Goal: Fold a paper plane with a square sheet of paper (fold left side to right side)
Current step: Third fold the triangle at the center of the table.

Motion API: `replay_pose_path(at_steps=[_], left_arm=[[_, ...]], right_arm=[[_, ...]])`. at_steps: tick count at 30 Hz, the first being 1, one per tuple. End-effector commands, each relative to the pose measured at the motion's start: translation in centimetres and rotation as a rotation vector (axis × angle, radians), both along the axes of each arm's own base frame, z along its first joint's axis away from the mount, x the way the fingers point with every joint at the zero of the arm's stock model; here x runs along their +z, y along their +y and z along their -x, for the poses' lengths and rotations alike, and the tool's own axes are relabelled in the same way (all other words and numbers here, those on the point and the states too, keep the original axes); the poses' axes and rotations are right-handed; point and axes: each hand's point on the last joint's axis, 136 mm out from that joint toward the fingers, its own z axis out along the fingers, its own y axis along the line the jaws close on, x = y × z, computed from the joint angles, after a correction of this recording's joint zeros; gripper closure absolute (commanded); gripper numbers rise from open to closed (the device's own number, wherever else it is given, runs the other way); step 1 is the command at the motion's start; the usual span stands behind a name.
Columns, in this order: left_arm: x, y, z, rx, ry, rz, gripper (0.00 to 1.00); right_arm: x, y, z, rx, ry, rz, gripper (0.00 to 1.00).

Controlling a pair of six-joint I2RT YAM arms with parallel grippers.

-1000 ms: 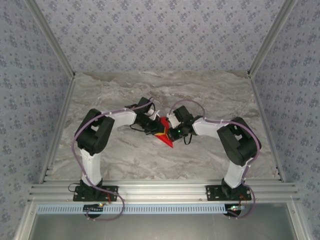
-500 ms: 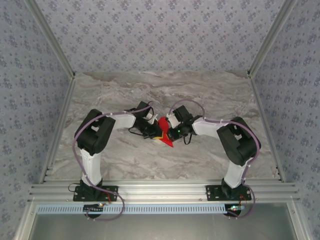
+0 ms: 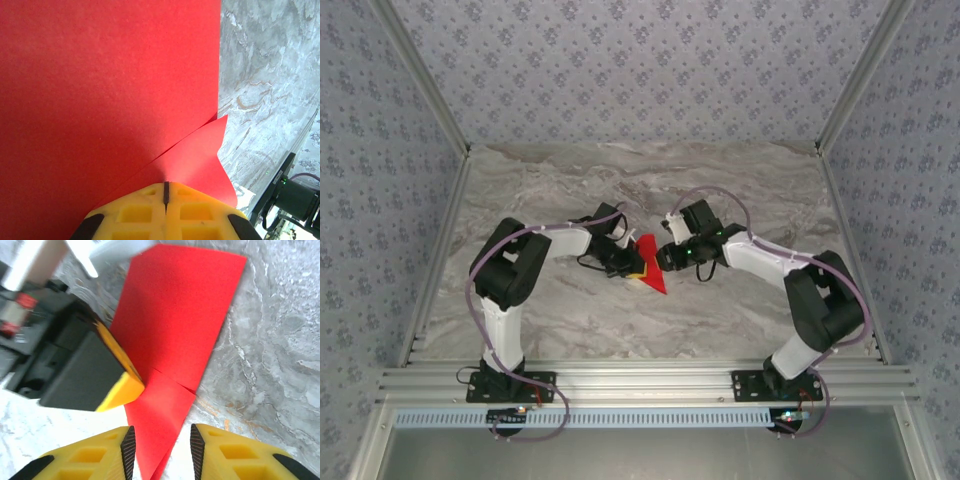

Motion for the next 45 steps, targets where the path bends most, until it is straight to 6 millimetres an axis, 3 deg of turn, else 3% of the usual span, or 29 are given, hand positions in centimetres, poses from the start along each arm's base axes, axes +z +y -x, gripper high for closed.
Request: replay_pose_path(at_steps=[1,6,18,25,40,43,45], left_arm=[[-4.2,2.0,1.0,0.027,0.041,-0.141,0.96],[-4.0,2.0,1.0,0.024,0.034,-0.141,0.96],[-3.7,2.0,0.9,0.026,0.027,-0.137,0.96],[-3.7,2.0,0.9,0.023,0.026,-0.138,0.96],[-3.9,2.1,0.9,0.02,0.027,-0.144,0.97],[-3.9,2.1,0.9,0.02,0.024,-0.144,0.97],[-3.6,1.9,0.7,0.021,0.016,-0.135,0.97]], right_arm=[[-0.2,0.4,3.0,0.031,0.117,-0.05,0.66],[-0.6,2.4,5.3,0.048,0.273,-0.155,0.7],[-3.6,2.8,5.2,0.03,0.401,-0.146,0.72],[-5.6,2.0,5.7,0.012,0.435,-0.088,0.72],[-7.6,0.1,6.7,-0.007,0.465,0.038,0.73],[-8.2,-0.7,6.9,-0.03,0.475,0.081,0.77],[-8.6,-1.2,7.0,-0.055,0.49,0.091,0.85]])
